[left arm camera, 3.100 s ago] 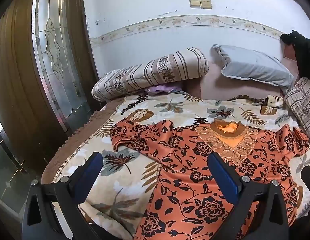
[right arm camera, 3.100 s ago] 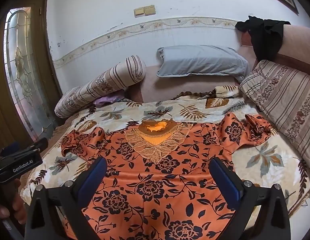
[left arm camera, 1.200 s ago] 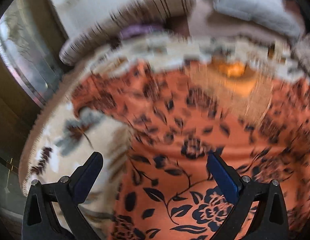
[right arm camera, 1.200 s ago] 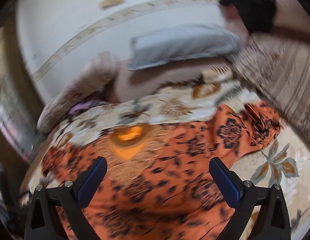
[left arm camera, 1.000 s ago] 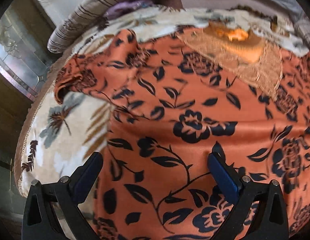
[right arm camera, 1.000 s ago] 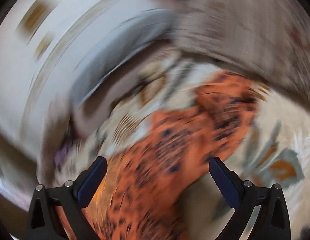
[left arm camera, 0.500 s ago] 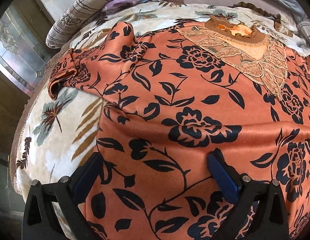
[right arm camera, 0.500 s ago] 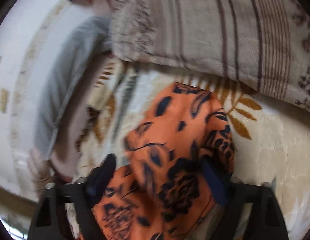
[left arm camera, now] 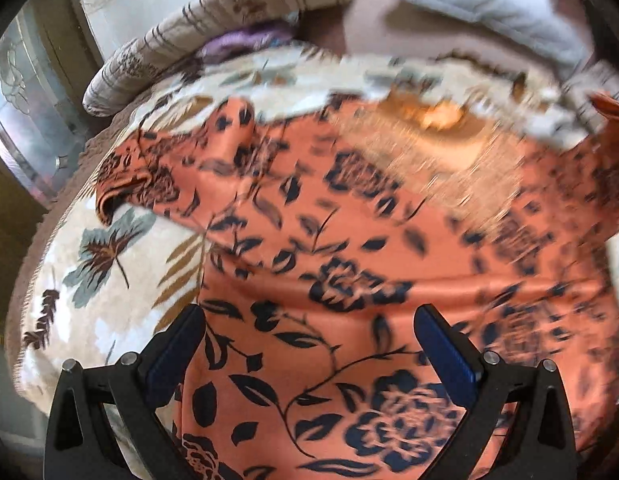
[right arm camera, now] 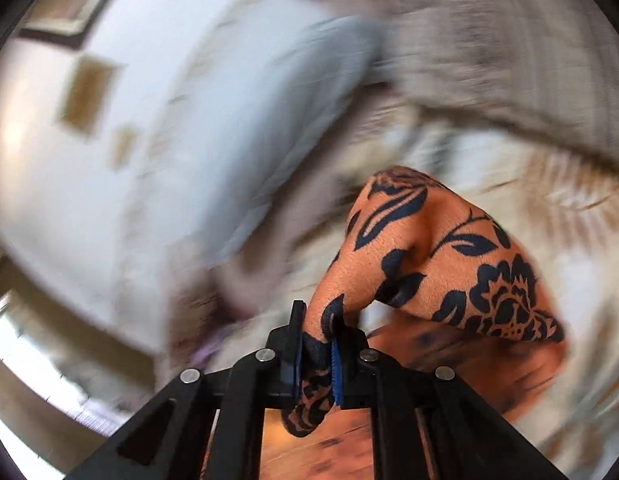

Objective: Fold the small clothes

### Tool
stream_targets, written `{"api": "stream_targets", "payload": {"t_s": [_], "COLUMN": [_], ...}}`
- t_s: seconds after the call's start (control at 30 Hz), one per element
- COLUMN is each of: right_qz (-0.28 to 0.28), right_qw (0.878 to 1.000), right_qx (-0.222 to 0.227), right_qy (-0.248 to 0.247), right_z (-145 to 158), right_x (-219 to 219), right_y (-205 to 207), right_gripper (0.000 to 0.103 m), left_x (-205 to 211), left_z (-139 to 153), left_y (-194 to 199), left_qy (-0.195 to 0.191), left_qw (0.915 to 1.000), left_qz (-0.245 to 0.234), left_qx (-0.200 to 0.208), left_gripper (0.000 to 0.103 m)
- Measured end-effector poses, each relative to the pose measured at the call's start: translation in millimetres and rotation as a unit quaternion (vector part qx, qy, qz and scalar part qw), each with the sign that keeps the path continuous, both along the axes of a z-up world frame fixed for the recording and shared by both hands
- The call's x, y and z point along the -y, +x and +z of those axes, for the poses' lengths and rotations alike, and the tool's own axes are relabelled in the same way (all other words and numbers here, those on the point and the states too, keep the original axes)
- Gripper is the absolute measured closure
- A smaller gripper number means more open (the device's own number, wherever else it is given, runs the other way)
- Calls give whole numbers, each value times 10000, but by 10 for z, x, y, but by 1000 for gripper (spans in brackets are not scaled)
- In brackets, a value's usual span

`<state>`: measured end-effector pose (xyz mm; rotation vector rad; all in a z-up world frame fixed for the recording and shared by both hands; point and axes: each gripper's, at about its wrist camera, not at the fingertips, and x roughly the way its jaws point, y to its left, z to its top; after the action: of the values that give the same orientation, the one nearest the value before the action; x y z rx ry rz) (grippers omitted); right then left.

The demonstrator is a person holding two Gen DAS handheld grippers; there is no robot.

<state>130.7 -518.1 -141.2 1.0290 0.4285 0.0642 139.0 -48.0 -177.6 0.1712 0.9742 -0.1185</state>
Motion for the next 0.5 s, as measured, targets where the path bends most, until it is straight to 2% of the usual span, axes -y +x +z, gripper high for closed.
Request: {"api": "stream_targets", "payload": {"t_s": [0.13, 0.3, 0.4, 0.47, 0.5], "right_qz": [957, 2107, 2472, 2517, 2474], "right_qw": [9941, 9766, 9677, 9668, 9678], "right_qx": [313, -22, -130, -275, -376], "right_qy": [396, 422, 473, 353, 285], "right_z": [-45, -411, -575, -686, -770], "right_x": [-925, -2034, -2392, -2515, -2515], "right_y": [122, 345, 350, 325, 358], "right_gripper": [92, 92, 92, 92, 92], "left_x": [-63, -228, -302, -391, -428], "left_z": [246, 340, 255, 197, 168], "left_y": [-37, 26, 176, 235, 254], "left_qy": [-694, -1677, -2132, -2457, -2496], "left_qw": [9973, 9857, 9766, 9687, 9675], "left_qz": [-214, -174, -170, -52, 62], "left_qx": [98, 19, -212, -336, -391], "left_gripper": [0, 0, 0, 0, 0]}}
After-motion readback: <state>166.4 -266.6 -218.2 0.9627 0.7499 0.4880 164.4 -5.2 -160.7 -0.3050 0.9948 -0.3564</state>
